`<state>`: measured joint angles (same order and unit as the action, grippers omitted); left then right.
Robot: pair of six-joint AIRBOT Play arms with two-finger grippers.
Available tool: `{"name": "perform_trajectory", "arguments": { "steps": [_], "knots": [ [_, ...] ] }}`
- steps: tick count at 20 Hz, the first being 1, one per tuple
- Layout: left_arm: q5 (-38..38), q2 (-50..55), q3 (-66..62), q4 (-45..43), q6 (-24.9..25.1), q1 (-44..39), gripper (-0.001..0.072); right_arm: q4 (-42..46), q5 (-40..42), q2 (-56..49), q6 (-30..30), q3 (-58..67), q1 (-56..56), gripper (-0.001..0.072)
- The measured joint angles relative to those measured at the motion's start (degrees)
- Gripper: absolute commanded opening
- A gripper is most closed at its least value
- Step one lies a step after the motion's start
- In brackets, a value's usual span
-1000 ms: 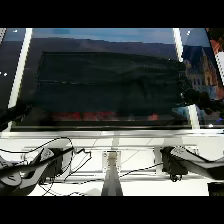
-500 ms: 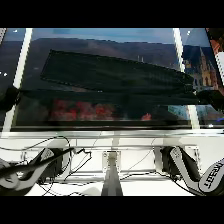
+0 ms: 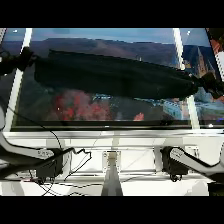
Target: Fold the clothes and pants, and hang the long-sleeved shirts on hangers.
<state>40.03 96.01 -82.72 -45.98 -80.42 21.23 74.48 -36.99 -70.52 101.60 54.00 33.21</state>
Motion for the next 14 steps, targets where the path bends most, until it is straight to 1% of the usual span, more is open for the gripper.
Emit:
{"name": "perform_trajectory", "arguments": {
  "steps": [1,2,3,4,5,8,10,11,12,13,14],
  "knots": [
    [-0.6,3.3,-3.9,0.0,-0.9,-1.3,0.0025,-0.7,0.6,-3.2,1.3,2.3,-0.6,0.0034],
    [-1.2,5.9,-7.0,0.0,-1.9,-2.4,0.0057,-1.7,1.1,-6.6,2.7,4.7,-1.2,0.0039],
    [-2.1,8.5,-9.9,0.0,-2.3,-3.5,0.041,-2.9,1.9,-9.7,4.0,6.9,-1.6,0.0254],
    [-3.4,10.4,-11.9,0.0,-2.8,-4.3,0.0687,-3.8,3.2,-12.2,4.7,8.7,-1.9,0.0608],
    [-4.0,11.9,-13.5,0.0,-3.2,-5.0,0.0701,-4.5,4.6,-14.3,5.4,10.1,-2.2,0.0696],
    [-4.0,13.8,-16.0,0.2,-3.7,-5.7,0.0698,-6.3,6.4,-17.5,5.8,12.5,-2.7,0.0694],
    [-1.7,13.4,-16.7,-0.1,-3.9,-4.4,0.0685,-6.0,5.6,-18.3,3.8,13.7,-2.7,0.0694],
    [0.5,12.9,-16.9,-0.5,-4.1,-3.4,0.0657,-5.6,4.9,-18.5,2.4,14.2,-2.7,0.0694],
    [3.3,12.3,-17.1,-0.9,-4.2,-2.2,0.0568,-5.2,3.8,-18.7,1.1,14.5,-2.6,0.0693],
    [7.0,11.6,-17.2,-2.0,-4.2,-0.7,0.0549,-4.9,3.0,-18.7,-0.4,14.8,-2.6,0.0692],
    [11.1,10.9,-17.1,-3.7,-4.2,1.0,0.0549,-4.7,1.9,-18.8,-1.8,15.0,-2.6,0.069]
  ]
}}
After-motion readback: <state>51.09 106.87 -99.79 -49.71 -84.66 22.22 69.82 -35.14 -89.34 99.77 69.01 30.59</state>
